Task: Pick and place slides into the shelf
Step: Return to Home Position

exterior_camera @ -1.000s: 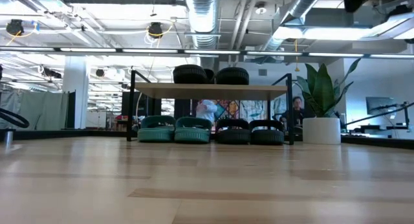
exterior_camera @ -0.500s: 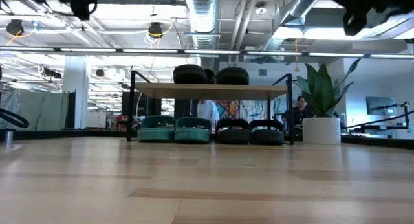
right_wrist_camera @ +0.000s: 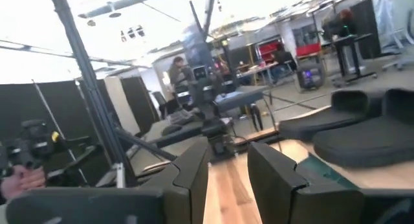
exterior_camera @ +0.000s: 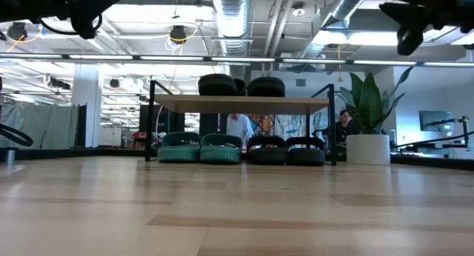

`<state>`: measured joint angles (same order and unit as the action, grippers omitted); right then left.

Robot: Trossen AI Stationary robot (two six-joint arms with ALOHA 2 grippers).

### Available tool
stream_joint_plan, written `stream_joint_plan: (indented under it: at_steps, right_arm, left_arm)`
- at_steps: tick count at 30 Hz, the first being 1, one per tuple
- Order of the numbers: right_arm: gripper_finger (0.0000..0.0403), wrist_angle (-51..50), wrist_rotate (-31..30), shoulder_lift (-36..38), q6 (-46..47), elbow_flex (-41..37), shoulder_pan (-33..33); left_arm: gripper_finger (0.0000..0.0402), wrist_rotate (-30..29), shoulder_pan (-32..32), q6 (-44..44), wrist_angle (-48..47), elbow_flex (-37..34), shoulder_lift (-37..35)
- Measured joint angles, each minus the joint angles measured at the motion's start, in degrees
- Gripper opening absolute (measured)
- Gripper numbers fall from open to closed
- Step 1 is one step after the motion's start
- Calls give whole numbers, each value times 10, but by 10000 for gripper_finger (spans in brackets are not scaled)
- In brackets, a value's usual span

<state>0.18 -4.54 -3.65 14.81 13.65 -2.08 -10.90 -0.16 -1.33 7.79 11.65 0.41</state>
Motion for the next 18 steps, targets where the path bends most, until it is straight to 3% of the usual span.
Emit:
stream_joint_plan:
  at_steps: [13,18]
  right_arm:
    - [98,-72,-42,22,-7,0,9]
    - [98,-75,-46,22,-13,0,10]
  left_arm:
    - [139,-1,0,-23,-36,0,-3]
    - [139,-4,0,-23,61,-59,-3]
